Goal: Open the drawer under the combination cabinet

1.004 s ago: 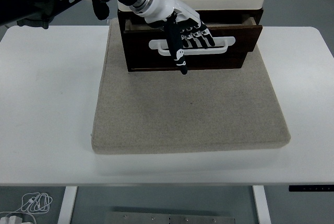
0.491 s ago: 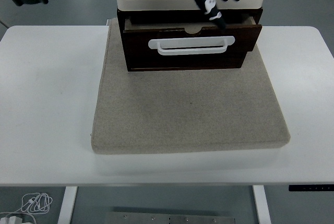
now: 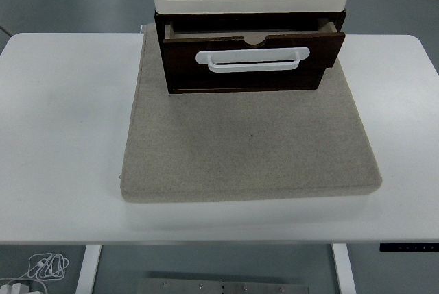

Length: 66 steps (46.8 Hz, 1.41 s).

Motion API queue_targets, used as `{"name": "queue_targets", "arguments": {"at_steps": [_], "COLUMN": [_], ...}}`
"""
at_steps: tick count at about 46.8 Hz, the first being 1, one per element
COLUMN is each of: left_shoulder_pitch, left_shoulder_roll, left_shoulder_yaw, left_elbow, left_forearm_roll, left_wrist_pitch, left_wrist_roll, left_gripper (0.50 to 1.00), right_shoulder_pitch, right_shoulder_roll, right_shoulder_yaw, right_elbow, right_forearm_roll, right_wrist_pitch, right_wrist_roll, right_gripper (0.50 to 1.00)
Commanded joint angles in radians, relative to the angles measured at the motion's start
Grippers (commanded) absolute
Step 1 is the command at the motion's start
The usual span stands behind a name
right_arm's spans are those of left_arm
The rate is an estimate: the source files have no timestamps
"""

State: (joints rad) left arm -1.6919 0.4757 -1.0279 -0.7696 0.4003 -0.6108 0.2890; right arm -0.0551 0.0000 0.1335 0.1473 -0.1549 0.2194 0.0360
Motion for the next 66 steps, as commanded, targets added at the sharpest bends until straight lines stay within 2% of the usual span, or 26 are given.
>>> {"name": "queue_targets", "arguments": {"at_steps": [1, 6, 10, 14, 18, 24, 32, 39, 46, 59, 66], "left_shoulder_pitch": [-0.003, 0.000, 0.009, 0.032, 0.055, 0.127, 0.276, 0.379, 0.465, 0.586, 0.621], "left_shoulder_roll": [0.070, 0.142, 0.172, 0.173, 0.173, 0.165, 0.150, 0.101, 0.012, -0.158, -0.219], "left_shoulder_yaw": [-0.004, 0.003, 0.008, 0.006, 0.009, 0.009, 0.009, 0.009, 0.009, 0.006, 0.003], "left_elbow": [0.024, 0.052, 0.105, 0.196, 0.279, 0.360, 0.401, 0.453, 0.524, 0.527, 0.526], "left_forearm_roll": [-0.001, -0.001, -0.001, -0.009, -0.034, -0.077, -0.193, -0.307, -0.391, -0.454, -0.459], "left_wrist_pitch": [0.000, 0.006, 0.106, 0.192, 0.246, 0.289, 0.332, 0.371, 0.371, 0.359, 0.356], "left_wrist_roll": [-0.071, -0.132, -0.156, -0.159, -0.154, -0.142, -0.136, -0.134, -0.136, -0.156, -0.160], "left_gripper": [1.000, 1.000, 1.000, 1.000, 1.000, 1.000, 1.000, 1.000, 1.000, 1.000, 1.000], "right_shoulder_pitch": [0.000, 0.000, 0.000, 0.000, 0.000, 0.000, 0.000, 0.000, 0.000, 0.000, -0.003], "right_shoulder_roll": [0.000, 0.000, 0.000, 0.000, 0.000, 0.000, 0.000, 0.000, 0.000, 0.000, 0.000], "right_shoulder_yaw": [0.000, 0.000, 0.000, 0.000, 0.000, 0.000, 0.000, 0.000, -0.003, -0.003, -0.003], "right_elbow": [0.000, 0.000, 0.000, 0.000, 0.000, 0.000, 0.000, 0.000, 0.000, 0.000, 0.000], "right_forearm_roll": [0.000, 0.000, 0.000, 0.000, 0.000, 0.000, 0.000, 0.000, 0.000, 0.000, 0.000], "right_wrist_pitch": [0.000, 0.000, 0.000, 0.000, 0.000, 0.000, 0.000, 0.000, 0.002, 0.003, 0.003], "right_wrist_roll": [0.001, 0.001, -0.001, -0.001, 0.001, -0.001, -0.001, 0.001, -0.001, 0.001, 0.001], "right_gripper": [0.926, 0.926, 0.926, 0.926, 0.926, 0.926, 0.926, 0.926, 0.926, 0.926, 0.926]}}
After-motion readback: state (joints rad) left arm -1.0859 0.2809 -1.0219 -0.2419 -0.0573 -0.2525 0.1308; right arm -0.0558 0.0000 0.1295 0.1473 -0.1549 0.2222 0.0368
